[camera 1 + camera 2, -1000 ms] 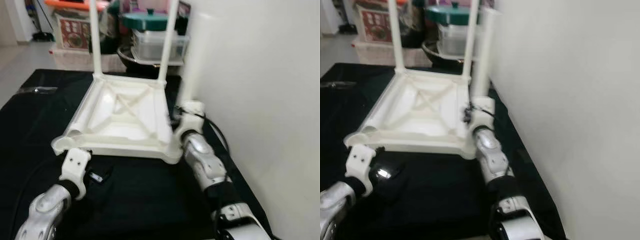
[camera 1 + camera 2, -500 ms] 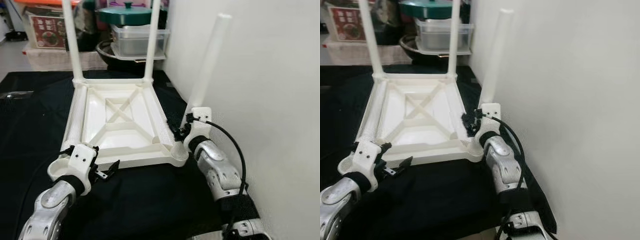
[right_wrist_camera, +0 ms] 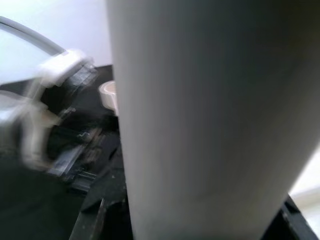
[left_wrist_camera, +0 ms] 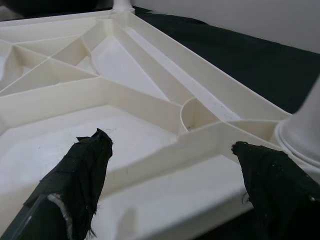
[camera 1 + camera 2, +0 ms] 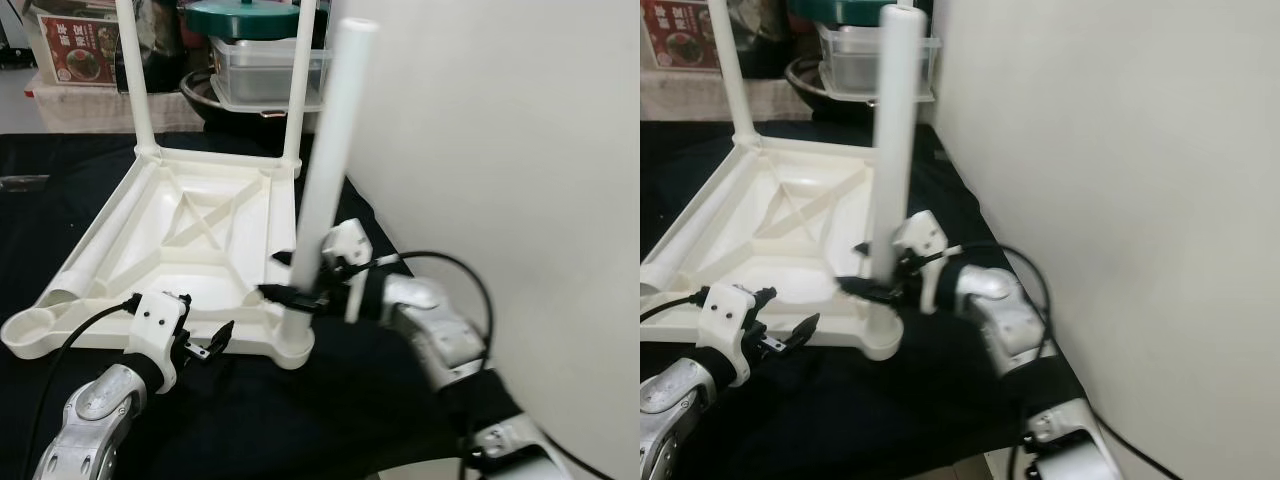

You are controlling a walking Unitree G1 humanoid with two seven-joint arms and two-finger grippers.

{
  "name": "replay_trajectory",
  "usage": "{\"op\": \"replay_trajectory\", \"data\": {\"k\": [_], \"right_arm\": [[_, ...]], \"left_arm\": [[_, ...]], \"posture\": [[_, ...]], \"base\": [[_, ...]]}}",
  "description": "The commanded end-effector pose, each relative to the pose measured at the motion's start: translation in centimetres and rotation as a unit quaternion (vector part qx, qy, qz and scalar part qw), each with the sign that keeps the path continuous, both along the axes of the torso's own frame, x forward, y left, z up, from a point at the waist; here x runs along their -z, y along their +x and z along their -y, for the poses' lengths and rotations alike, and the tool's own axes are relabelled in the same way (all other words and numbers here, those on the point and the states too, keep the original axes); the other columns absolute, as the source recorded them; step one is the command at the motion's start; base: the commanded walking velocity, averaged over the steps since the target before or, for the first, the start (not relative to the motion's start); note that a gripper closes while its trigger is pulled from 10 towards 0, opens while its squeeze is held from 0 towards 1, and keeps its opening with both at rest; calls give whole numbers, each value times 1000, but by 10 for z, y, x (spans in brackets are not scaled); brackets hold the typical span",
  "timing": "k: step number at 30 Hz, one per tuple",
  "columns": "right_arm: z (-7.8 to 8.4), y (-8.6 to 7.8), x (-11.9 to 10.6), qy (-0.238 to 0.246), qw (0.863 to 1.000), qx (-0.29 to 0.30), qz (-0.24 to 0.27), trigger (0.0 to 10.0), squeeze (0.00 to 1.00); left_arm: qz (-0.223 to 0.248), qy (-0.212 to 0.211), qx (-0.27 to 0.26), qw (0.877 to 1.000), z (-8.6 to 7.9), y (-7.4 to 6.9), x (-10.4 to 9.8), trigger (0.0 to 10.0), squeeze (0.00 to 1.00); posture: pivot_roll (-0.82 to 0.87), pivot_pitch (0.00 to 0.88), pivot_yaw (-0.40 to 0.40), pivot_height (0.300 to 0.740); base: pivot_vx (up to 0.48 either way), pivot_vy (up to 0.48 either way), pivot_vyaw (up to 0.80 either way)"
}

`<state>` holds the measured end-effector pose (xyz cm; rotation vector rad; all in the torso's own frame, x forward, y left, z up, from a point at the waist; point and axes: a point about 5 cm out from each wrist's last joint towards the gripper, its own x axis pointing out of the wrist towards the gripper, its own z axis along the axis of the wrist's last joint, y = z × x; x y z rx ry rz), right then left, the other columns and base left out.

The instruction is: Building children table

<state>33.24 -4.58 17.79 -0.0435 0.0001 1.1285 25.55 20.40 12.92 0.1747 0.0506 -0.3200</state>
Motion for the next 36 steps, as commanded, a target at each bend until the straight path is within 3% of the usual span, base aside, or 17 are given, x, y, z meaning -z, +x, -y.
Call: {"op": "replay_trajectory", "data": {"k": [1,3,5,6,7,8,12,16,17,18,20,21,25,26,33,34,36], "right_arm": [[17,19,17,-42,988,145,-37,0,0],[44,40,33,-63,931,350,-78,0,0],[44,40,33,-63,931,350,-78,0,0],[70,45,39,-63,885,454,-86,0,0],[70,45,39,-63,885,454,-86,0,0],[124,42,48,-61,793,598,-97,0,0],[151,31,52,-58,741,662,-95,0,0],[153,26,52,-49,729,676,-93,0,0],[153,26,52,-49,729,676,-93,0,0],[138,29,48,-44,746,658,-96,5843,0],[138,29,48,-44,746,658,-96,5843,0],[117,33,39,-33,778,621,-88,10000,0],[80,37,18,18,838,541,-63,10000,0],[69,37,8,44,861,504,-46,10000,1000],[62,43,-5,48,888,456,-25,10000,859],[60,44,-9,57,902,428,-26,10000,0],[55,44,-16,73,925,373,-16,10000,0]], "left_arm": [[-1,-6,6,1000,3,-2,1,10000,0],[-4,-5,6,1000,3,-3,3,10000,0],[-4,-5,6,1000,3,-3,3,10000,0],[-4,-5,8,1000,3,-2,3,10000,0],[-4,-5,8,1000,3,-2,3,10000,0],[-3,-6,11,1000,5,1,1,10000,0],[-4,-6,16,1000,7,1,2,10000,0],[-6,-5,19,1000,7,1,3,10000,0],[-6,-5,19,1000,7,1,3,10000,0],[-5,-6,20,1000,8,3,2,10000,0],[-5,-6,20,1000,8,3,2,10000,0],[-4,-5,21,1000,8,3,2,10000,0],[-4,-5,20,1000,8,4,2,10000,0],[-3,-6,19,1000,8,4,2,10000,0],[1,-7,12,1000,7,3,1,10000,0],[1,-8,10,1000,6,2,1,10000,0],[0,-7,9,1000,5,1,1,10000,0]], "posture": [[191,0,-145,740],[187,0,-144,740],[187,0,-144,740],[182,0,-140,740],[182,0,-140,740],[170,0,-128,740],[159,0,-118,740],[151,0,-115,740],[151,0,-115,740],[150,0,-114,740],[150,0,-114,740],[153,0,-115,740],[154,0,-118,740],[157,0,-125,740],[178,0,-140,740],[182,0,-142,740],[184,0,-141,740]], "base": [[0,0,0],[0,0,0],[0,0,0],[0,0,0],[0,0,0],[0,0,0],[0,0,0],[0,0,0],[0,0,0],[0,0,0],[0,0,0],[0,0,0],[0,0,0],[0,0,0],[0,0,0],[0,0,0],[0,0,0]]}}
